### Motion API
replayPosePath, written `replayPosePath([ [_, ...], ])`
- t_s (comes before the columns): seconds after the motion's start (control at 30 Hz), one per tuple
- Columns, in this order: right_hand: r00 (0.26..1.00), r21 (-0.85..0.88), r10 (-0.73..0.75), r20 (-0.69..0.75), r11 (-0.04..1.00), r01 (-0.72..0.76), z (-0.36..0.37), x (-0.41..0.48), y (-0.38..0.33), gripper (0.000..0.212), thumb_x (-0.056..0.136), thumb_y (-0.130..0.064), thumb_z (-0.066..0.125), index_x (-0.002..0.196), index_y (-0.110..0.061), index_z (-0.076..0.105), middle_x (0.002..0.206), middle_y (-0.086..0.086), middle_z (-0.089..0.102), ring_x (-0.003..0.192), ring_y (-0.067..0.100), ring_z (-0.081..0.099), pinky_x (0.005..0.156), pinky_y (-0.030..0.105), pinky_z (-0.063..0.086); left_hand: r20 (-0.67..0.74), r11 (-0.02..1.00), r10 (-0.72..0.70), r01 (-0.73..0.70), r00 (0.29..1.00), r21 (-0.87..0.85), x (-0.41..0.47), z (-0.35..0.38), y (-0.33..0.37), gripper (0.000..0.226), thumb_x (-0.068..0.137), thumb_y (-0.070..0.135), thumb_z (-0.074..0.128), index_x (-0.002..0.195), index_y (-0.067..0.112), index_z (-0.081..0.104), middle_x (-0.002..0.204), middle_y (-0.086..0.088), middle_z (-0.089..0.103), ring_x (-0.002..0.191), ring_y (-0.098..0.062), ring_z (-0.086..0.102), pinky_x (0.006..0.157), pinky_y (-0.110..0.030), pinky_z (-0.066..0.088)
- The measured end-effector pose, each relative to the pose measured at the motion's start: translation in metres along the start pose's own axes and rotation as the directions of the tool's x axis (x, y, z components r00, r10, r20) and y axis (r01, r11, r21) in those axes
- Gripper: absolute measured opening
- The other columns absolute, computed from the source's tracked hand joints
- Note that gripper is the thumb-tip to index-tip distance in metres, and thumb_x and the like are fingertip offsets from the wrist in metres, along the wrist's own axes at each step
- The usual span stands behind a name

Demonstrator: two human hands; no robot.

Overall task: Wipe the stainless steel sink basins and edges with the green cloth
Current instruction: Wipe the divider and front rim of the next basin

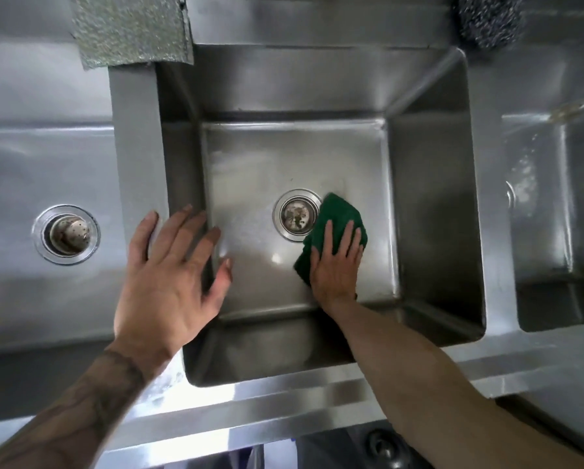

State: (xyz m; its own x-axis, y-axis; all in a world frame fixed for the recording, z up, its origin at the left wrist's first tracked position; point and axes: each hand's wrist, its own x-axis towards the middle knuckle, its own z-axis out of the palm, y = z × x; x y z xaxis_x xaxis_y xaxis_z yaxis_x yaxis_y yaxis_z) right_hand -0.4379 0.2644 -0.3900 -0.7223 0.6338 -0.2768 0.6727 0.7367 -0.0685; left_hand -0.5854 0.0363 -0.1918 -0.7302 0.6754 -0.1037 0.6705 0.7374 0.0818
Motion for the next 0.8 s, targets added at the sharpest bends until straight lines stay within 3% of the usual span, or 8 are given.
replayPosePath([
  [0.1,0.917,0.208,0.398,-0.038,0.900,-0.382,0.012,-0.007,-0.050,0.064,0.104,-0.043,0.035,0.160,-0.013,0.038,0.164,0.031,0.028,0.148,0.053,0.033,0.116,0.068,0.033,-0.007,1.000,0.013,-0.014,1.000,-0.025,0.001,-0.002,-0.002,0.052,0.106,0.043,0.045,0.136,0.008,0.068,0.146,-0.015,0.062,0.147,-0.033,0.048,0.127,-0.057,0.026],
  [0.23,0.755,0.359,0.654,-0.031,0.713,-0.603,0.021,-0.016,-0.118,0.062,0.100,-0.044,0.044,0.154,-0.014,0.044,0.157,0.033,0.041,0.141,0.054,0.044,0.108,0.069,0.040,-0.023,0.997,0.055,-0.056,0.998,-0.049,0.000,-0.001,-0.007,0.051,0.107,0.041,0.042,0.134,0.007,0.068,0.147,-0.016,0.061,0.145,-0.035,0.049,0.126,-0.056,0.026],
  [0.3,0.696,0.408,0.718,-0.003,0.636,-0.655,0.025,-0.017,-0.127,0.061,0.100,-0.045,0.045,0.153,-0.015,0.046,0.156,0.031,0.042,0.142,0.053,0.044,0.110,0.068,0.039,-0.034,0.995,0.078,-0.079,0.996,-0.053,0.000,0.000,-0.009,0.050,0.109,0.040,0.040,0.134,0.006,0.067,0.147,-0.017,0.060,0.145,-0.037,0.049,0.126,-0.057,0.025],
  [0.4,0.588,0.404,0.800,-0.119,0.580,-0.708,0.030,-0.002,-0.093,0.058,0.104,-0.044,0.042,0.155,-0.016,0.047,0.159,0.030,0.039,0.146,0.051,0.039,0.115,0.066,0.034,-0.065,0.995,0.076,-0.079,0.995,-0.054,-0.001,0.001,-0.009,0.048,0.109,0.038,0.040,0.133,0.006,0.067,0.147,-0.018,0.061,0.146,-0.037,0.049,0.126,-0.058,0.026],
  [0.53,0.479,0.400,0.876,-0.054,0.459,-0.793,0.028,0.008,-0.046,0.060,0.109,-0.047,0.038,0.163,-0.023,0.032,0.170,0.024,0.020,0.157,0.045,0.017,0.125,0.060,0.017,-0.069,0.995,0.084,-0.087,0.994,-0.040,0.000,0.003,-0.009,0.049,0.110,0.039,0.036,0.133,0.008,0.067,0.147,-0.017,0.061,0.145,-0.038,0.050,0.125,-0.059,0.027],
  [0.67,0.431,0.431,0.900,-0.068,0.416,-0.801,0.031,-0.009,-0.094,0.059,0.107,-0.048,0.038,0.159,-0.020,0.042,0.167,0.026,0.028,0.155,0.047,0.025,0.123,0.062,0.023,-0.045,0.995,0.101,-0.102,0.994,-0.017,-0.001,0.004,-0.011,0.051,0.111,0.040,0.032,0.134,0.008,0.065,0.148,-0.017,0.060,0.146,-0.038,0.048,0.124,-0.060,0.026],
  [0.8,0.455,0.423,0.890,0.036,0.399,-0.813,0.023,-0.009,-0.090,0.058,0.109,-0.046,0.038,0.163,-0.026,0.031,0.171,0.021,0.018,0.158,0.042,0.015,0.127,0.058,0.014,-0.056,0.993,0.113,-0.114,0.992,-0.021,-0.003,0.004,-0.013,0.048,0.110,0.038,0.036,0.135,0.009,0.065,0.148,-0.016,0.060,0.146,-0.038,0.048,0.125,-0.060,0.025],
])
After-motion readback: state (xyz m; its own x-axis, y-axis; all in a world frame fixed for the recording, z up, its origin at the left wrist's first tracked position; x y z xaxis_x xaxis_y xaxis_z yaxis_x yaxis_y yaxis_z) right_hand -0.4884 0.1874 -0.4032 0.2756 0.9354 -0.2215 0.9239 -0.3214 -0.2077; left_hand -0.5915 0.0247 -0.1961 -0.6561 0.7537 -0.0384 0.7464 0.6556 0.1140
